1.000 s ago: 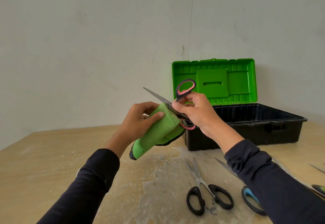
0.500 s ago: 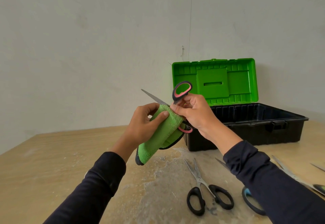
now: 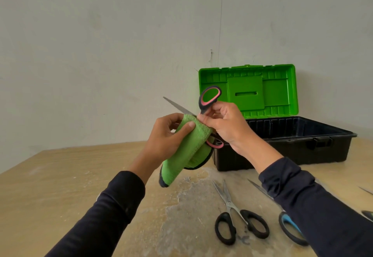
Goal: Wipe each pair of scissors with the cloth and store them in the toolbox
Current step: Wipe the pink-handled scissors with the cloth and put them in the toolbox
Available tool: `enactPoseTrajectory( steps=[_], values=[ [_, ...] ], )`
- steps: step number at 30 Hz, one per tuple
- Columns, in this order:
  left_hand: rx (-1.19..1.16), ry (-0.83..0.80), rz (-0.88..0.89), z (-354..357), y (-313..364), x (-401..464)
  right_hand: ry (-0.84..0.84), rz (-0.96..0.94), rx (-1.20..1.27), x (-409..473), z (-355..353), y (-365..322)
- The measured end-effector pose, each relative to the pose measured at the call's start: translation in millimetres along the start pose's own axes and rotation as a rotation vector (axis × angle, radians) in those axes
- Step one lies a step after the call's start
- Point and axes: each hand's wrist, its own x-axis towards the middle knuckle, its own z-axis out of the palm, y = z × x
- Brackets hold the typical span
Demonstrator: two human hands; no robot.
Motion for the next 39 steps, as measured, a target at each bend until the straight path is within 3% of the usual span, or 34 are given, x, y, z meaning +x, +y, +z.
enactPoseTrajectory(
  steps=[10,16,21,26,33,39],
  values=[
    [0.102,-0.050,0.013,-14,-4,1,0.069,0.040,0.080,2,-14,-7],
    [0.136,-0.056,0.041,-8,-5,2,0.006,0.038,-0.021,1,-7,-4],
    [0.270,-0.039,0.032,-20,-22,0,0.099,0.062,0.067,6,-34,-13],
    [0.147,0.091,-0.044,-40,-29,2,0.103,-0.003,-0.200,11,-53,-16],
    [-0.067,0.250,-0.121,-50,-24,2,-0.185,0.042,-0.635,10,-45,-19],
    [-0.081,0.138,-0.096,-37,-13,4,-0.263,0.015,-0.760,6,-26,-10]
  ],
)
